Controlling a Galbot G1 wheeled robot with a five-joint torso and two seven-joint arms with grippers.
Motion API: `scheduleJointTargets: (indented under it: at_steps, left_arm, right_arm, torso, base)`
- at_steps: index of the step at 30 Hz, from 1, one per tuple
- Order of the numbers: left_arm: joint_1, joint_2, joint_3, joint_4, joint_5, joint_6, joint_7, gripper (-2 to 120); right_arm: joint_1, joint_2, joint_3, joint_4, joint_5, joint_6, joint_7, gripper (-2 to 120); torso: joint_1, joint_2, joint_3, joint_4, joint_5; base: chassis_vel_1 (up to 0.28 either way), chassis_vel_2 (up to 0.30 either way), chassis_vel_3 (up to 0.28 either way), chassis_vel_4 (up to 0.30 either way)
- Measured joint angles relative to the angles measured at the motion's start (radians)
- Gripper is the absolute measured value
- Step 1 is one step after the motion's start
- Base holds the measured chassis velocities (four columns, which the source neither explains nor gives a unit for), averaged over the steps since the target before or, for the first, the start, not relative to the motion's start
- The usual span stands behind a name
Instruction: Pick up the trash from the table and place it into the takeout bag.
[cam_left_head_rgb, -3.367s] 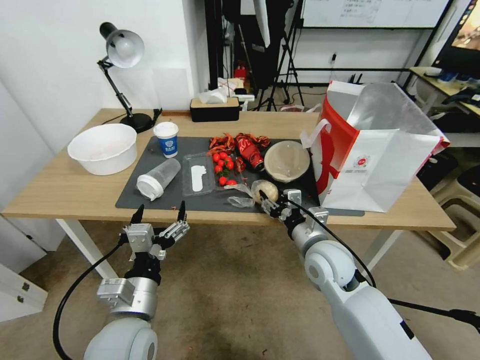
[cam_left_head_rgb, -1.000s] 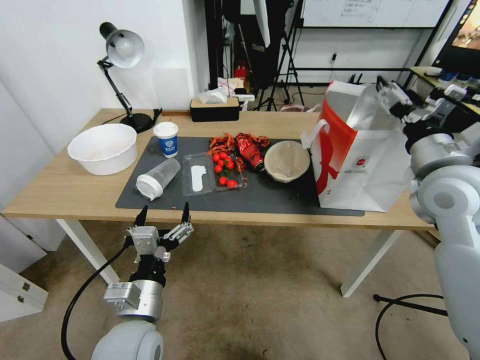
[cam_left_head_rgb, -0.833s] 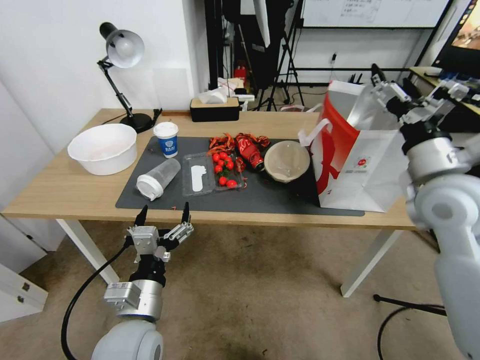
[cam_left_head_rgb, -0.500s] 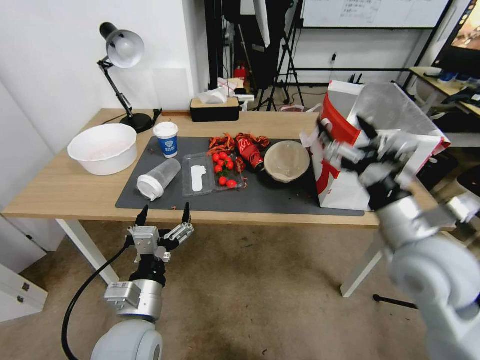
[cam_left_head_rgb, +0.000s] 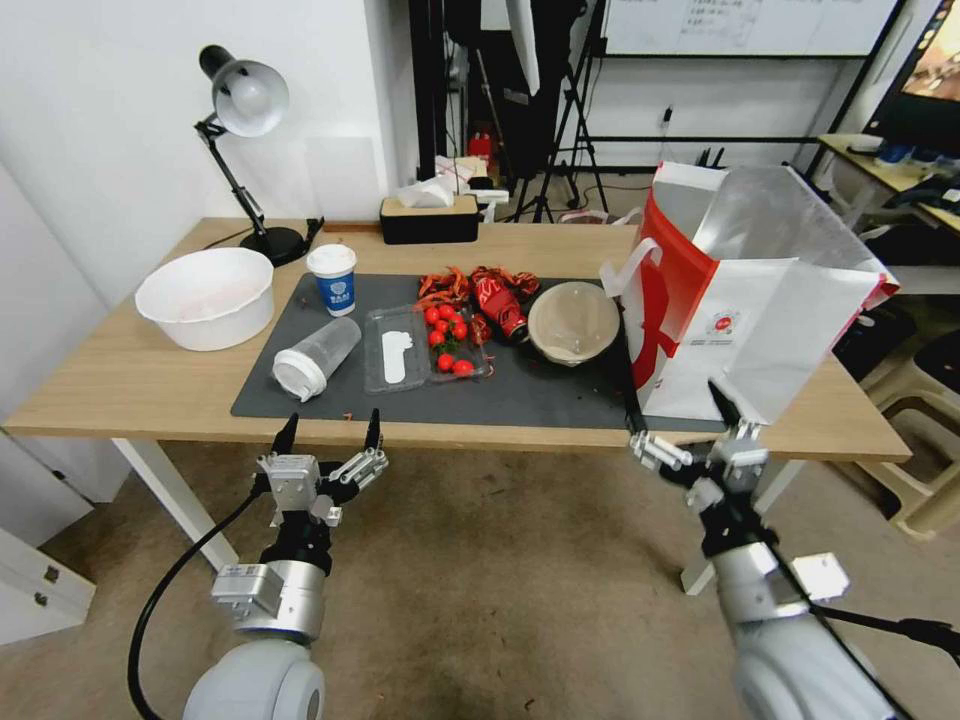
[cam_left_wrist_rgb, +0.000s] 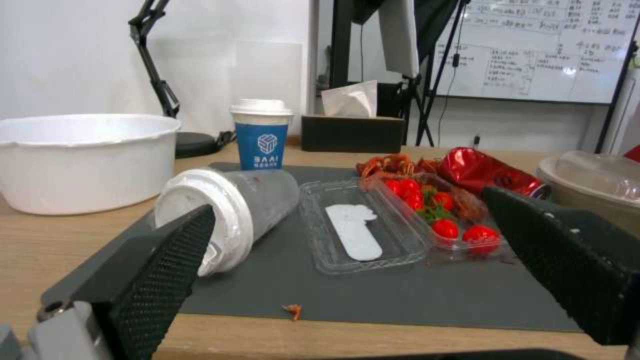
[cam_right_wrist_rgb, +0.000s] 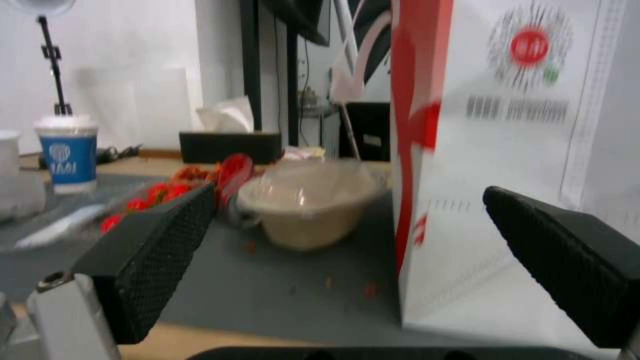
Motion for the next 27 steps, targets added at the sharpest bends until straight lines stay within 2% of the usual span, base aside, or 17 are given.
scheduleJointTargets:
  at_steps: [5,12,15,16,19,20,23,27]
  left_arm:
    - [-0.001,0.001,-0.002,0.001,0.000,-0.001,0.000,100]
    - [0.002,0.001,-0.005,0.001,-0.001,-0.006,0.000,100]
    - [0.004,-0.001,-0.005,0.001,-0.001,-0.010,-0.001,100]
    - [0.004,-0.001,-0.005,0.001,-0.001,-0.010,-0.001,100]
    - [0.006,-0.002,-0.005,0.001,-0.001,-0.013,-0.001,100]
    - [0.006,-0.002,-0.005,0.001,-0.001,-0.013,-0.001,100]
    - [0.007,-0.004,-0.005,0.001,0.000,-0.013,-0.001,100]
    - [0.008,-0.005,-0.004,0.001,0.001,-0.014,-0.001,100]
  right_arm:
    - [-0.003,0.023,-0.057,-0.046,-0.025,0.027,0.024,100]
    - [0.097,0.038,-0.134,-0.064,0.072,-0.020,0.080,100]
    - [0.170,0.047,-0.183,-0.078,0.226,-0.059,0.105,100]
    - [0.170,0.047,-0.183,-0.078,0.226,-0.059,0.105,100]
    - [0.260,0.052,-0.220,-0.101,0.430,-0.106,0.140,100]
    - [0.260,0.052,-0.220,-0.101,0.430,-0.106,0.140,100]
    - [0.328,0.059,-0.229,-0.127,0.544,-0.124,0.164,100]
    - [0.368,0.064,-0.231,-0.144,0.599,-0.137,0.183,100]
  torso:
    - [0.000,0.000,0.000,0.0000,0.0000]
    - [0.000,0.000,0.000,0.0003,0.0000]
    - [0.000,0.000,0.000,0.0002,0.0000]
    - [0.000,0.000,0.000,0.0002,0.0000]
    - [0.000,0.000,0.000,0.0002,0.0001]
    - [0.000,0.000,0.000,0.0002,0.0001]
    - [0.000,0.000,0.000,0.0001,0.0001]
    - [0.000,0.000,0.000,0.0002,0.0001]
  base:
    - [0.000,0.000,0.000,0.000]
    - [0.000,0.000,0.000,0.000]
    - [0.000,0.000,0.000,0.000]
    - [0.000,0.000,0.000,0.000]
    - [0.000,0.000,0.000,0.000]
    - [0.000,0.000,0.000,0.000]
    - [0.000,0.000,0.000,0.000]
    - [0.000,0.000,0.000,0.000]
